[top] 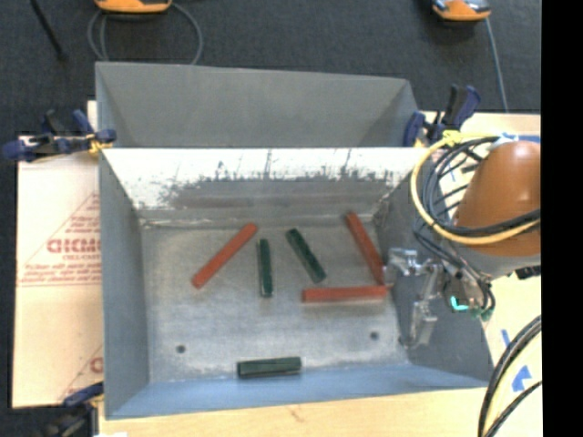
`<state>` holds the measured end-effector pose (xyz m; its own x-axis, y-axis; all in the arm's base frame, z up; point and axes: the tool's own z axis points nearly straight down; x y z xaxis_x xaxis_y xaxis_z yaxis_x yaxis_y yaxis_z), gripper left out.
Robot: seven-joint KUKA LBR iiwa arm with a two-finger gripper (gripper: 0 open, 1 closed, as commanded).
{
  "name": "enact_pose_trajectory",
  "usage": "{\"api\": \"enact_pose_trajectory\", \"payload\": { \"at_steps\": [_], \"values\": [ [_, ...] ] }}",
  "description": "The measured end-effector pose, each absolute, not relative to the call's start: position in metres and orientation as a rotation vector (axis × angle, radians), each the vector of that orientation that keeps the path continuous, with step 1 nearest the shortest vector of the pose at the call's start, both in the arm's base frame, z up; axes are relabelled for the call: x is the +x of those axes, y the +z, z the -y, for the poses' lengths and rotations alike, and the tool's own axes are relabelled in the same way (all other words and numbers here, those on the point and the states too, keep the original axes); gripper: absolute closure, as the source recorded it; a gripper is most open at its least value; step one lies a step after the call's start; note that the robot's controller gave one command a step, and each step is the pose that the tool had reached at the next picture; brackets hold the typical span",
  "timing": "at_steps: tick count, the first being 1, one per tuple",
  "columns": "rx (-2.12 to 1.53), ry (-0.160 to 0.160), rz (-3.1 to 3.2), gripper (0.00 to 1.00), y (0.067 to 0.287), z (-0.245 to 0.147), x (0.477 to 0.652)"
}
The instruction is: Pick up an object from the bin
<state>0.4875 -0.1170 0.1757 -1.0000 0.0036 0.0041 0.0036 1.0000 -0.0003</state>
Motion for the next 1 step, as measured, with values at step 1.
{"api": "enact_pose_trajectory", "payload": {
  "at_steps": [1],
  "values": [
    [0.038,0.003,3.146,0.0,0.0671,0.1027,0.5595]
  ]
}}
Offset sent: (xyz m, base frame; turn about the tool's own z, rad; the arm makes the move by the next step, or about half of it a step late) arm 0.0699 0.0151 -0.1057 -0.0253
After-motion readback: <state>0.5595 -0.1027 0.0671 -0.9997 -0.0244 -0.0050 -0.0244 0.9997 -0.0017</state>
